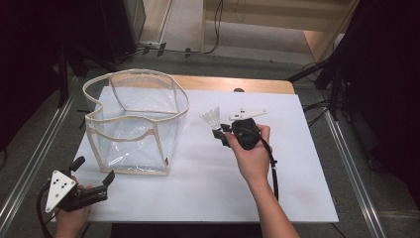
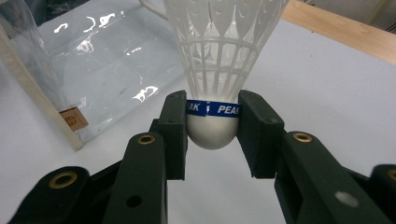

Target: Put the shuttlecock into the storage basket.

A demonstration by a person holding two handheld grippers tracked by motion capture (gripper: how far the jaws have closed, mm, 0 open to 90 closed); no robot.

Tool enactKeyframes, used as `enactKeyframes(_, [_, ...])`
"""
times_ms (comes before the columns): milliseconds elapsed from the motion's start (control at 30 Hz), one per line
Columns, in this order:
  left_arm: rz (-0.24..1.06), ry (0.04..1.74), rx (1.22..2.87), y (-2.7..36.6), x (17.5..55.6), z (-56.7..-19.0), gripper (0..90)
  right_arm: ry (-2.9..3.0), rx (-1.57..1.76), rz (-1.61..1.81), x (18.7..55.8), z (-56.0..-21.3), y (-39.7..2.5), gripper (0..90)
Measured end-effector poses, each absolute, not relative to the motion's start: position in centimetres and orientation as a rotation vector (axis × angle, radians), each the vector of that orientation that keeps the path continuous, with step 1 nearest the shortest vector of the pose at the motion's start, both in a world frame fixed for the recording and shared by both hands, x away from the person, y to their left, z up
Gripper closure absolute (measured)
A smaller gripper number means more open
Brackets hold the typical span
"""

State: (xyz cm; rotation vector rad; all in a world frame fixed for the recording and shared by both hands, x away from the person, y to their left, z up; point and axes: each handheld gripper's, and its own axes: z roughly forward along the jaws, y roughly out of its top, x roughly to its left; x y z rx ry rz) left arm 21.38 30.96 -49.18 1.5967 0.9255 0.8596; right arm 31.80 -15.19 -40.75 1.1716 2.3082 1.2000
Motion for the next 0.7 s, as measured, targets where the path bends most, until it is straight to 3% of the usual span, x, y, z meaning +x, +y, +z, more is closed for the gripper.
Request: enactKeyframes(700, [0.859, 0.926, 1.599, 30.9, 21.4, -49.2, 0.0, 2.229, 1.161, 1.278, 31.6, -39.5, -15.3, 62.8])
